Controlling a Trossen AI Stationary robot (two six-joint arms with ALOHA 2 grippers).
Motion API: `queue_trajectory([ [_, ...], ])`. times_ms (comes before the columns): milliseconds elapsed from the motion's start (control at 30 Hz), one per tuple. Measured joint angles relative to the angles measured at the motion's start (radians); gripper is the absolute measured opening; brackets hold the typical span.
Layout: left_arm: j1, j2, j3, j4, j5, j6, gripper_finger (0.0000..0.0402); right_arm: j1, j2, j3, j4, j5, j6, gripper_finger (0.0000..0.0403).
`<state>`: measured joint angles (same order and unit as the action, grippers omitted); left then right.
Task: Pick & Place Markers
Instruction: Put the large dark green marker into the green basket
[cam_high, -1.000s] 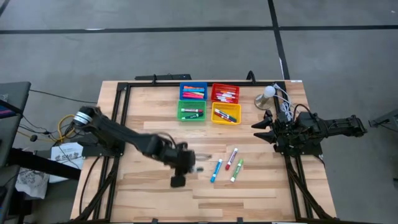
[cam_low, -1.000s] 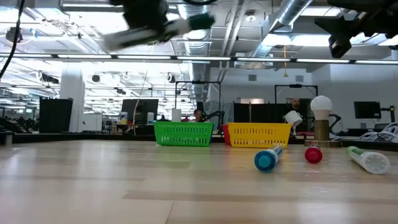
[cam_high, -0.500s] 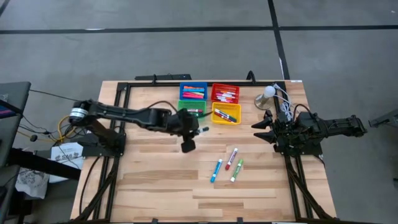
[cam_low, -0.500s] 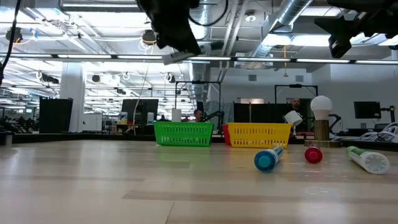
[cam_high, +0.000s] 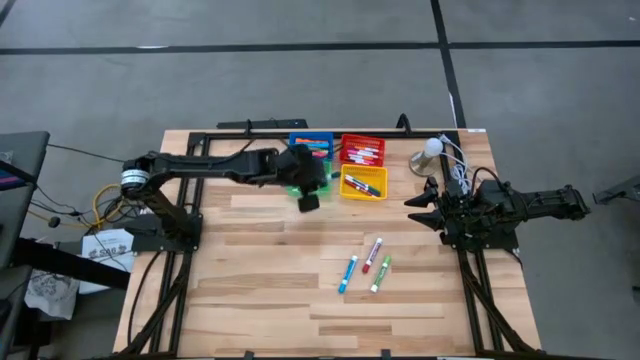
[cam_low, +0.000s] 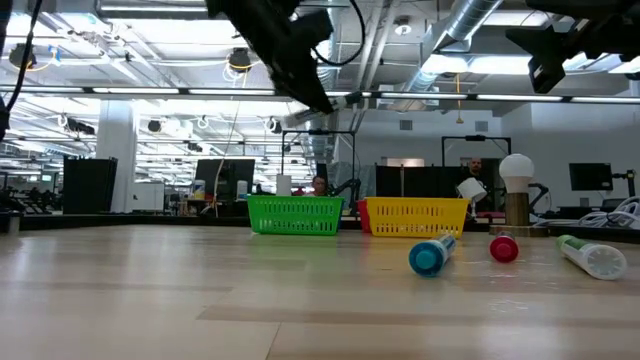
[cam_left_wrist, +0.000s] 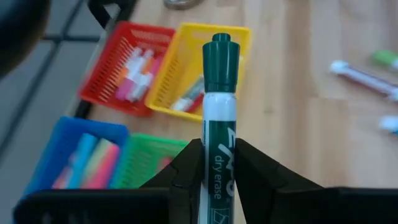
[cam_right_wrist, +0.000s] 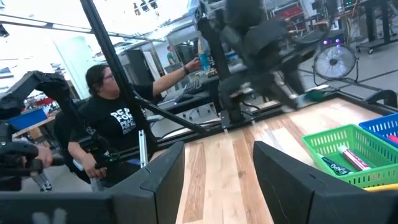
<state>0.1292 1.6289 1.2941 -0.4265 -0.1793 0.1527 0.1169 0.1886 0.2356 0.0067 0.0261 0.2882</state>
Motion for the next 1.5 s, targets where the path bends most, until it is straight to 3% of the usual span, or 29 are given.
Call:
queue_trajectory([
  [167,0.109,0.051,0.003,0.036,0.082,0.175,0.0076,0.000,0.001,0.000,0.000,0.000,0.000,0.0182],
  [367,0.222,0.114,0.003,0.032,0.174,0.207,0.0076,0.000,0.001,0.000,0.000,0.000,0.000,0.0182],
  [600,0.270,0.178,0.003,0.030,0.295,0.210,0.0076,0.000,0.001,0.000,0.000,0.000,0.000,0.0182],
  [900,0.265,0.215,-0.004,-0.031,0.302,0.209,0.0076,0.000,0.001,0.000,0.000,0.000,0.000,0.0180],
  [1500,0.273,0.217,-0.081,0.013,0.285,0.209,0.0078,0.000,0.001,0.000,0.000,0.000,-0.009,0.0182],
])
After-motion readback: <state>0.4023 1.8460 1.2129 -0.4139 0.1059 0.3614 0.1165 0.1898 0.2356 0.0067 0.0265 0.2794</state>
